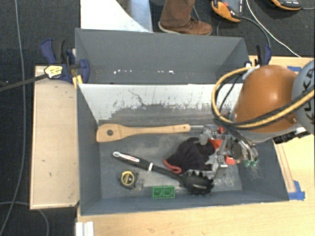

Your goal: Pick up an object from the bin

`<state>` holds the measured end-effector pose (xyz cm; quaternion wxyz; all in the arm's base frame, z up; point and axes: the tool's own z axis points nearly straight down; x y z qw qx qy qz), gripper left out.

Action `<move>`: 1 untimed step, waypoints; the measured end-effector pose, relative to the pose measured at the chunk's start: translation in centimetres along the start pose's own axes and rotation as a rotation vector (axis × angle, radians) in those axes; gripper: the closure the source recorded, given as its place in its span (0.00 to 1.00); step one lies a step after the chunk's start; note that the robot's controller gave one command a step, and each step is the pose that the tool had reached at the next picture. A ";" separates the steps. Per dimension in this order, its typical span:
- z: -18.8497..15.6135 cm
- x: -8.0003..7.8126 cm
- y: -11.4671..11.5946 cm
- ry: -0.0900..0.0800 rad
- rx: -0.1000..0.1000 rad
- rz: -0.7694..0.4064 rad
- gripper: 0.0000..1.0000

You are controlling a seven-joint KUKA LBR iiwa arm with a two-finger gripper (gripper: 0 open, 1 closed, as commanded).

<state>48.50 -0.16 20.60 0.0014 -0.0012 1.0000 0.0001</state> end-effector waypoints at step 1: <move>0.0 0.0 0.0 0.000 0.000 0.000 0.00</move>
Offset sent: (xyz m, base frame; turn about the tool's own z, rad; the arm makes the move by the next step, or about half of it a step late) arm 0.0213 -0.0536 0.0116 -0.0594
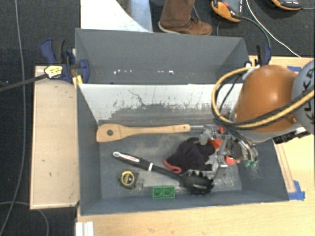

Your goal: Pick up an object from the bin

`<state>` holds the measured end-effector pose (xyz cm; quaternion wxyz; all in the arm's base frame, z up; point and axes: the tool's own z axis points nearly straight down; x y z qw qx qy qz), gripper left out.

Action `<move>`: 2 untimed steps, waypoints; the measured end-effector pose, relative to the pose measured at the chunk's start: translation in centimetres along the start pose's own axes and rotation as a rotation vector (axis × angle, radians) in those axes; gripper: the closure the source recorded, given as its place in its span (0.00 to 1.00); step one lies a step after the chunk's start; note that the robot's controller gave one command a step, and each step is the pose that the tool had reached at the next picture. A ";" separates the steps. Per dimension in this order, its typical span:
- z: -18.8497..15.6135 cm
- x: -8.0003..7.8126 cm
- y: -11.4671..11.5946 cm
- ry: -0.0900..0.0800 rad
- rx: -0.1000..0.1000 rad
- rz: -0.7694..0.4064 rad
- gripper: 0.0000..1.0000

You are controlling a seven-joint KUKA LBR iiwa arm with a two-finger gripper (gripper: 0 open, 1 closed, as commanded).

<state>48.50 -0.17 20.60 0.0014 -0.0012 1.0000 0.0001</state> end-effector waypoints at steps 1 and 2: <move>-1.2 -2.2 -5.4 -0.004 0.001 -0.056 0.00; 6.8 -2.0 2.5 0.003 -0.005 -0.049 0.00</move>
Offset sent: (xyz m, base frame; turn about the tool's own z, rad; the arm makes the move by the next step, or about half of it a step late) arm 0.0207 0.0221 -0.0668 -0.0452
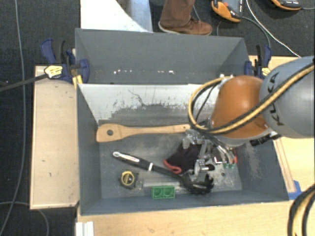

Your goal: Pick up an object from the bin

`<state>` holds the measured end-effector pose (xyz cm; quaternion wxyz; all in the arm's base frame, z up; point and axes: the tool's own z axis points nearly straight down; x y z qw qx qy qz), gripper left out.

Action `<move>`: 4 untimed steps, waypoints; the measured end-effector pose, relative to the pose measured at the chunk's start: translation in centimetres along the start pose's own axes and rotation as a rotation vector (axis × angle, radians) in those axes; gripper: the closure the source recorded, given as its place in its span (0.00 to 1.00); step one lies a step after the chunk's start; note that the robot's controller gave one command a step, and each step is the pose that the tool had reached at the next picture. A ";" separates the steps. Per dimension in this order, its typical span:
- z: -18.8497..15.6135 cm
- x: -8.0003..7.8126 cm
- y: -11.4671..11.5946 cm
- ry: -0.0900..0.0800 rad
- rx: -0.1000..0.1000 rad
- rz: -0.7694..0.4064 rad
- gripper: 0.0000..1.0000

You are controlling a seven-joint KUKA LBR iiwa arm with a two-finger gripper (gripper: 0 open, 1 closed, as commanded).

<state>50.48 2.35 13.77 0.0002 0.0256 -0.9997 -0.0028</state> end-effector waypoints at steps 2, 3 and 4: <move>1.9 1.4 -2.1 -0.016 0.010 0.100 0.00; 1.0 0.1 -4.9 -0.022 0.013 -0.266 1.00; 1.0 0.1 -5.0 -0.022 0.014 -0.265 1.00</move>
Offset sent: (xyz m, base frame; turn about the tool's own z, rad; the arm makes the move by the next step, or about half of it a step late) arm -0.0135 0.0331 -0.0379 0.1245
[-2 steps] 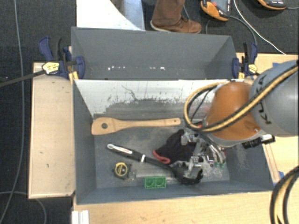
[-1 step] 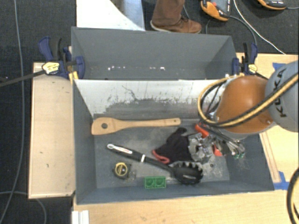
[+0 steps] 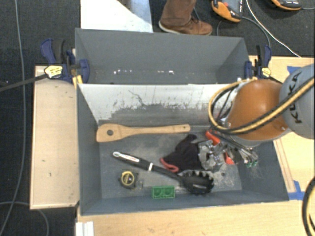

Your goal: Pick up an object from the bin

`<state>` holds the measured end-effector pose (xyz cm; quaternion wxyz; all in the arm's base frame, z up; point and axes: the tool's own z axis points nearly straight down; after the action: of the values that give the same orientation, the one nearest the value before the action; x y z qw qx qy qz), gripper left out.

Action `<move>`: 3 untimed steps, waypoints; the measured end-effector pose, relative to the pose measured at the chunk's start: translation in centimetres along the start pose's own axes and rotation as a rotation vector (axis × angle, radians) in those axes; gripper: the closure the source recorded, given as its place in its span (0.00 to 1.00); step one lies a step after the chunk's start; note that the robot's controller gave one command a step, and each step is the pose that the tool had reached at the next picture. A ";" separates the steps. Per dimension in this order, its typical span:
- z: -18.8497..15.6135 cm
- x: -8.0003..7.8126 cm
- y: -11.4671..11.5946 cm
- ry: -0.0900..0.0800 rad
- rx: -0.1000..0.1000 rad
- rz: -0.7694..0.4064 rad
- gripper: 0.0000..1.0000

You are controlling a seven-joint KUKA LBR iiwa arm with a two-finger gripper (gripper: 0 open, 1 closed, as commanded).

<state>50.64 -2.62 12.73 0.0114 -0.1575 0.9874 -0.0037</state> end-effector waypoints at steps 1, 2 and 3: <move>5.4 1.1 3.4 0.000 0.000 -0.083 1.00; 5.4 1.0 3.6 -0.001 0.002 -0.093 1.00; 1.7 0.5 7.3 -0.005 0.002 -0.514 1.00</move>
Offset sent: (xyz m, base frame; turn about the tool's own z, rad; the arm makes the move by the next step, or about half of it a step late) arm -0.0208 0.0398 -0.0573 -0.1238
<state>47.97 4.21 10.98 0.0127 -0.4033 0.9149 -0.0068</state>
